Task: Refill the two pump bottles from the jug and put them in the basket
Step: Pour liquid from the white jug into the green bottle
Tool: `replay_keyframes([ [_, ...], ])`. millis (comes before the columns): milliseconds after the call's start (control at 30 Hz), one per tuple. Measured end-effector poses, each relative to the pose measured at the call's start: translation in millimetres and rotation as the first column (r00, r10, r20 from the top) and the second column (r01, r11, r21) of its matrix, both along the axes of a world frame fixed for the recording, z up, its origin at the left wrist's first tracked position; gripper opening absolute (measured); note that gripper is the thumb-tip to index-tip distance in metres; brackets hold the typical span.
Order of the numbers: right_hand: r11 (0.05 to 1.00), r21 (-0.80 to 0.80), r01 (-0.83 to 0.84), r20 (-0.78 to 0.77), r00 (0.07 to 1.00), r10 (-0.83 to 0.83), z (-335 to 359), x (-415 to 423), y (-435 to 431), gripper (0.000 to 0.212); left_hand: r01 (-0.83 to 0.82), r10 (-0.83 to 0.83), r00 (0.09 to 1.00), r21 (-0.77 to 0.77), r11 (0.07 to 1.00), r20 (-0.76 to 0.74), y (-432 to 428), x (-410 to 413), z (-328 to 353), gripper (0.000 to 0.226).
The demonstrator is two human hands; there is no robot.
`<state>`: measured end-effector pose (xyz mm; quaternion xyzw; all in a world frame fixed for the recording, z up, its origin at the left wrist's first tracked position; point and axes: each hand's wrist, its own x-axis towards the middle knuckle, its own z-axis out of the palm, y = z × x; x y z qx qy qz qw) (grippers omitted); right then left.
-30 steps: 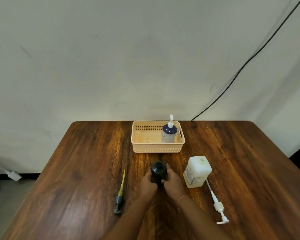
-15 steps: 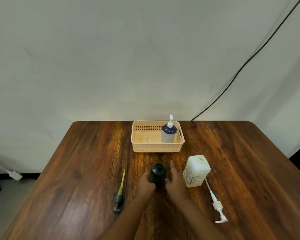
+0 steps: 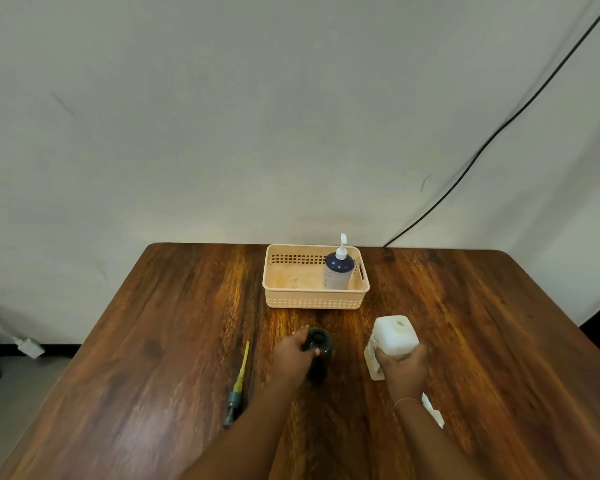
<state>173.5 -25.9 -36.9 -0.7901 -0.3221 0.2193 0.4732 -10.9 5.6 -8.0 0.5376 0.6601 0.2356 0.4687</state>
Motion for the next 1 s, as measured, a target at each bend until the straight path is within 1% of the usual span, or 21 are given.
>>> replay_keyframes([
  [100, 0.997, -0.007, -0.073, 0.092, 0.993, 0.073, 3.4, -4.3, 0.8, 0.071, -0.026, 0.026, 1.0, -0.014, 1.0, 0.018, 2.5, 0.8, -0.4, 0.055],
  [200, 0.975, -0.025, -0.222, 0.209, 0.952, 0.222, 6.2, -12.0, 1.5, 0.07, -0.029, 0.029, 1.0, -0.024, 0.999, -0.003, 3.8, 2.0, -0.8, 0.055],
  [267, 0.947, -0.03, -0.321, 0.335, 0.889, 0.312, 7.6, -17.2, 2.0, 0.071, -0.042, 0.042, 0.999, -0.032, 0.999, -0.006, 4.2, 3.3, -1.9, 0.055],
  [333, 0.92, -0.039, -0.39, 0.464, 0.809, 0.362, 8.2, -21.4, 4.0, 0.071, -0.044, 0.044, 0.999, -0.032, 0.999, -0.013, 4.6, 4.2, -3.0, 0.056],
  [433, 0.902, -0.073, -0.426, 0.628, 0.683, 0.373, 11.3, -24.6, 9.9, 0.071, -0.038, 0.038, 0.999, -0.031, 0.999, -0.015, 4.6, 5.1, -3.7, 0.055],
  [500, 0.895, -0.115, -0.431, 0.7, 0.605, 0.381, 14.6, -26.3, 12.9, 0.074, -0.043, 0.043, 0.999, -0.029, 0.999, -0.011, 4.2, 5.2, -4.0, 0.055],
  [733, 0.865, -0.214, -0.453, 0.786, 0.446, 0.428, 28.6, -28.1, 17.6, 0.081, -0.02, 0.02, 1.0, -0.027, 0.999, -0.016, 4.4, 3.8, -5.3, 0.055],
  [900, 0.85, -0.267, -0.455, 0.806, 0.378, 0.455, 32.2, -28.6, 18.9, 0.084, -0.014, 0.013, 1.0, -0.027, 1.0, -0.021, 5.0, 3.9, -4.6, 0.056],
  [1000, 0.843, -0.277, -0.461, 0.802, 0.373, 0.467, 33.7, -28.7, 19.5, 0.082, -0.015, 0.014, 0.999, -0.023, 1.0, -0.033, 5.5, 4.0, -5.1, 0.056],
])
